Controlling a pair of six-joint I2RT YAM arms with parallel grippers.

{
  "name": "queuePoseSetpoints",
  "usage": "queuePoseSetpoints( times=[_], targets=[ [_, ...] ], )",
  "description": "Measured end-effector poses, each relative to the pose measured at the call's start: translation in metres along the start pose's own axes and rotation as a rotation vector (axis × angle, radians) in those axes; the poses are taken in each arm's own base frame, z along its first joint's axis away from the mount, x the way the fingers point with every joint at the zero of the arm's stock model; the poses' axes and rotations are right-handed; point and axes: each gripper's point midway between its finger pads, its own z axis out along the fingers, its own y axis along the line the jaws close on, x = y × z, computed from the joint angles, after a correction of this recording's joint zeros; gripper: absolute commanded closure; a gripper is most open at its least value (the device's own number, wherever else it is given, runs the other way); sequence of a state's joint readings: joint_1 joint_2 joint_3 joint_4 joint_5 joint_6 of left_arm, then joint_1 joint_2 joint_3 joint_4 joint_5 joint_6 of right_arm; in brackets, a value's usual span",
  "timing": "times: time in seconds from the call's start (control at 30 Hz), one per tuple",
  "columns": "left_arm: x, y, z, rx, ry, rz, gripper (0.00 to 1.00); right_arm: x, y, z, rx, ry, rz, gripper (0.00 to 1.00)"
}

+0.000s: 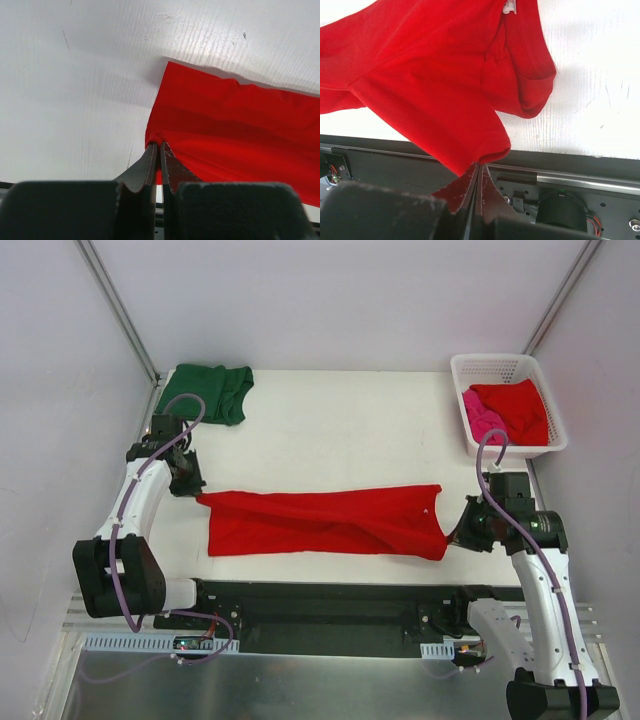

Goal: Fold and stack the t-shirts
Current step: Fold the tshirt

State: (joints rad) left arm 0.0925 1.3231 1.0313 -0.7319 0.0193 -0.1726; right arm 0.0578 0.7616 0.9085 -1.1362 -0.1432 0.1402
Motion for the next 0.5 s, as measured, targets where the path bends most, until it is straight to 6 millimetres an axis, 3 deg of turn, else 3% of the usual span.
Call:
queuePoseSetpoints(
  times=[0.5],
  targets=[
    [0.015, -0.005, -0.009, 0.041, 0.017, 0.004, 1.00, 0.000, -0.003, 0.001, 0.021, 0.007, 0.000, 0.99]
  ],
)
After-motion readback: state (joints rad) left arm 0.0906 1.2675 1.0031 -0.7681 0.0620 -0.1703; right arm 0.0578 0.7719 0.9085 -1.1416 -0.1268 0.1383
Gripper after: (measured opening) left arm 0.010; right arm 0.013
